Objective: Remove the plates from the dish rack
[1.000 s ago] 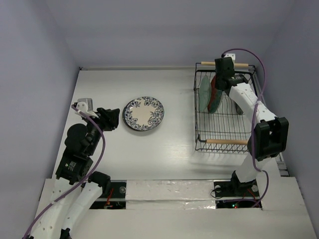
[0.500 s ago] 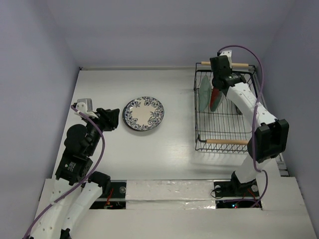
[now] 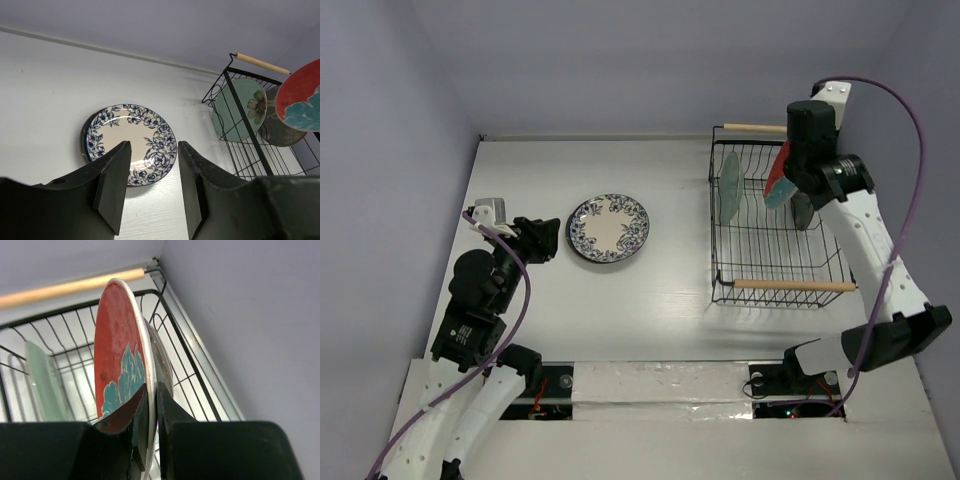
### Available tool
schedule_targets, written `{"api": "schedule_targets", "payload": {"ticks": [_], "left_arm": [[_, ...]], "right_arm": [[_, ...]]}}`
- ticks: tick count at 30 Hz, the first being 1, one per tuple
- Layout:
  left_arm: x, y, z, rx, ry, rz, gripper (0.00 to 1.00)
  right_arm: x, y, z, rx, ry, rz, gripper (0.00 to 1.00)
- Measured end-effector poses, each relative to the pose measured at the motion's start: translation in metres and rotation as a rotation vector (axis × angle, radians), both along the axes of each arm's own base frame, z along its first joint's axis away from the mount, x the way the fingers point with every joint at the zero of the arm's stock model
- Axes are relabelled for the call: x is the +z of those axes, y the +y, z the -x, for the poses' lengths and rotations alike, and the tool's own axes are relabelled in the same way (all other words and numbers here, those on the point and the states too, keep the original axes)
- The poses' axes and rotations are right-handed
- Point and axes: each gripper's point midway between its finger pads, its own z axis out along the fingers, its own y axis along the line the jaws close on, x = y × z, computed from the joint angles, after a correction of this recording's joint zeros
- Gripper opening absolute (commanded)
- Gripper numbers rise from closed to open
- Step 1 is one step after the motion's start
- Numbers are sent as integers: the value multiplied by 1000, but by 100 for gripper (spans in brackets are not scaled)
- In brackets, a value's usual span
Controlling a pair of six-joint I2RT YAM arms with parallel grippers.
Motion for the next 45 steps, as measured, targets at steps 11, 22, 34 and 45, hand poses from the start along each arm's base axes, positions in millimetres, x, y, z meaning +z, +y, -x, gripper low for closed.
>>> {"api": "schedule_targets", "payload": {"ticks": [11,22,34,45], "left_arm": [[0,0,0,0,0,0,39],[0,0,0,0,0,0,39],[0,0,0,0,0,0,39],[0,0,0,0,0,0,40]], "right_arm": [[73,35,48,221,-291,-342,0],[28,211,2,685,-233,-784,0],[-127,366,-22,783,120,-926,0],[-194,386,-43,688,170,-980,0]]}}
